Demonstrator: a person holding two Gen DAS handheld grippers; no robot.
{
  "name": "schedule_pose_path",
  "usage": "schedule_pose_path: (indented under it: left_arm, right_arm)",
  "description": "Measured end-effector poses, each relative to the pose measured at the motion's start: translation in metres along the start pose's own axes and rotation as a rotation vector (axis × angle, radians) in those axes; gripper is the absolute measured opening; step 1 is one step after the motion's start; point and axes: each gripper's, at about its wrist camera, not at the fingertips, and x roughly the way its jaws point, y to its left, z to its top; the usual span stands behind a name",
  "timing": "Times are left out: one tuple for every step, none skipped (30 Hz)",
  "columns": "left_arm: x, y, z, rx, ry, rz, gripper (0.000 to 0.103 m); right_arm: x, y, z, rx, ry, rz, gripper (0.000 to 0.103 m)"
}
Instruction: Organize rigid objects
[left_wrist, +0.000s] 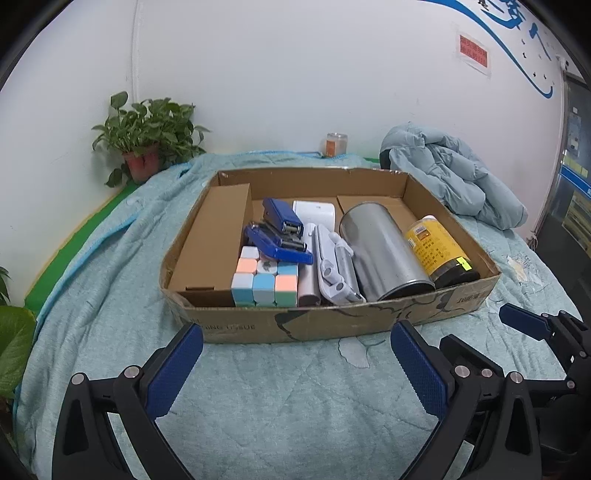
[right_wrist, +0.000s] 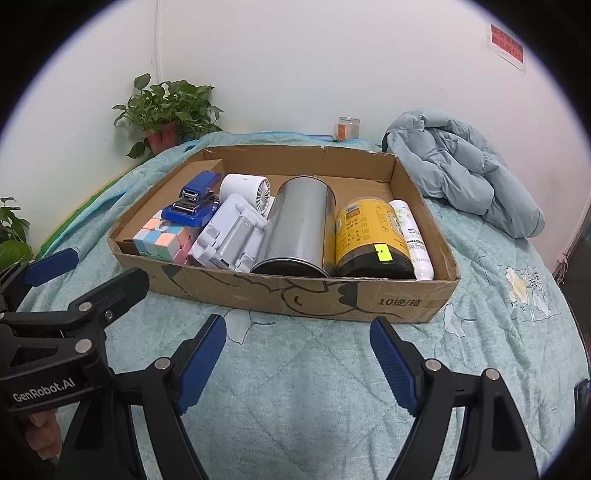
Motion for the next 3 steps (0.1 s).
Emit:
schedule_pose_path:
  left_arm:
    - [-0.0017, -0.0008, -0.0001, 0.007, -0.023, 0.010, 0.102]
    - [-0.0022, -0.0015, 0.0004, 0.013, -0.035, 0.022, 0.102]
    - [-0.0012, -0.0012, 0.0017, 0.014, -0.033, 0.018, 0.102]
  right_arm:
    - [0.0009, -0.0001, 0.0001, -0.001, 0.000, 0.000, 0.080]
    - [0.0022, -0.0011, 0.0009, 0.000, 0.002, 0.003, 0.080]
    - [0.0037, -0.0020, 0.0012, 0.007, 0.007, 0.007, 0.080]
